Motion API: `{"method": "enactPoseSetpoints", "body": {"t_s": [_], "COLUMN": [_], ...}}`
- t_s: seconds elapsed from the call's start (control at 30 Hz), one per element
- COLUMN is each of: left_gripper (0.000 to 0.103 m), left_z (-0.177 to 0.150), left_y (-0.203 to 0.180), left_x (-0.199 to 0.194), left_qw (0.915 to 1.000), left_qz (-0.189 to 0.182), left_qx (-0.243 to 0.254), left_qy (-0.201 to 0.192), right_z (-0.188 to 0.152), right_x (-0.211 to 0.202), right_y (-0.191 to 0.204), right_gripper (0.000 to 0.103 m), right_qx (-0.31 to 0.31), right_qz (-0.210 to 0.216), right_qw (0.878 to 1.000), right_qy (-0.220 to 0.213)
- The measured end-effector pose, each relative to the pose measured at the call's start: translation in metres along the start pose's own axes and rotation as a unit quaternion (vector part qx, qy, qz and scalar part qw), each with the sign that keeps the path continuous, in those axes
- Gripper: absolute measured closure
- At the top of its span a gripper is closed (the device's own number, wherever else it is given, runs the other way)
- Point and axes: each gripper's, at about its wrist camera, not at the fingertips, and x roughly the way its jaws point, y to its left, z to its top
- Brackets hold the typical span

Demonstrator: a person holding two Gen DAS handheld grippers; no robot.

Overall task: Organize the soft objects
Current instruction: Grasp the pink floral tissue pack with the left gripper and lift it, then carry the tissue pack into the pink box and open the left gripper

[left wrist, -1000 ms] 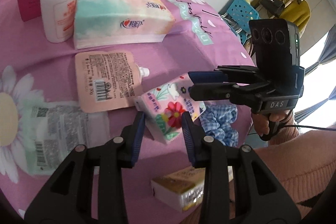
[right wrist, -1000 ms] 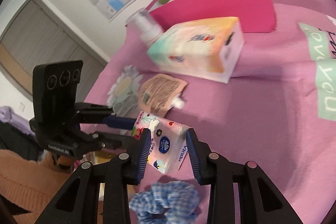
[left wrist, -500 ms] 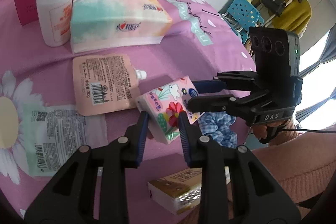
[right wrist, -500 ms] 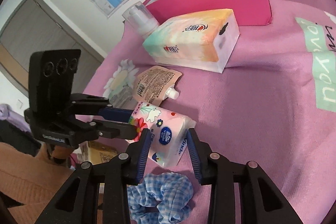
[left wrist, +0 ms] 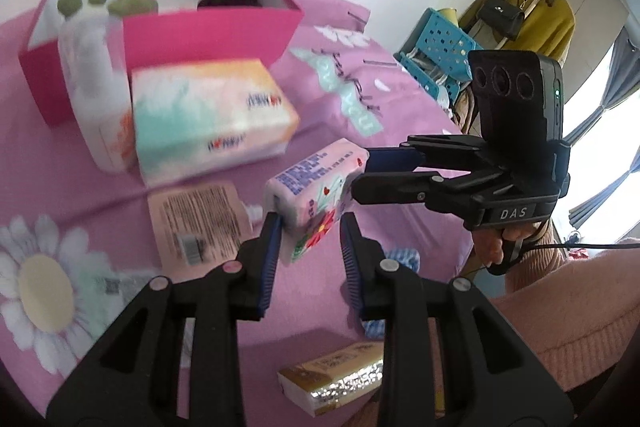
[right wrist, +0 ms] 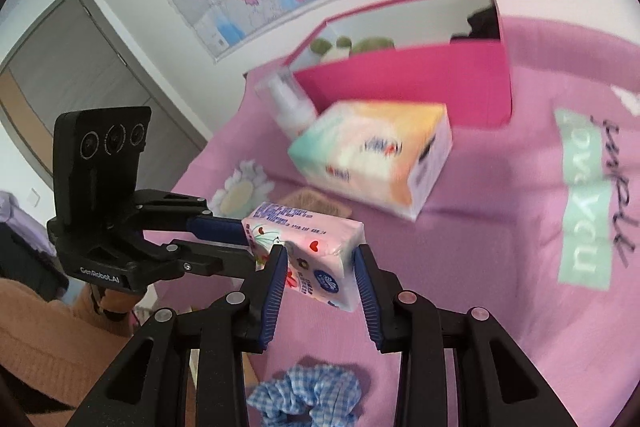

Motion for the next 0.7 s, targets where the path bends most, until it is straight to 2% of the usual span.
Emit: {"method": "enactPoseSetpoints", "body": {"t_s": [0.43, 0.7], "left_gripper": [0.071, 0.071], "left_z": [0.043, 0.093], "left_y": [0.001, 0.001], "left_x": [-0.017, -0.019], "left_qw": [0.9988, 0.9964], "left_qz": [0.017, 0.039], "left_qx": [0.015, 0.036], "left_qy": [-0.043, -0.066], "right_z": [0.037, 0.077], "right_x": [-0.017, -0.026], "right_y": [0.000, -0.011], "right_gripper": [0.068, 0.068], "right_qx": [-0.024, -0.034], "right_qz": [-0.010, -0.029], "right_qw": [0.998, 0.995], "right_qy": [-0.048, -0.084]}}
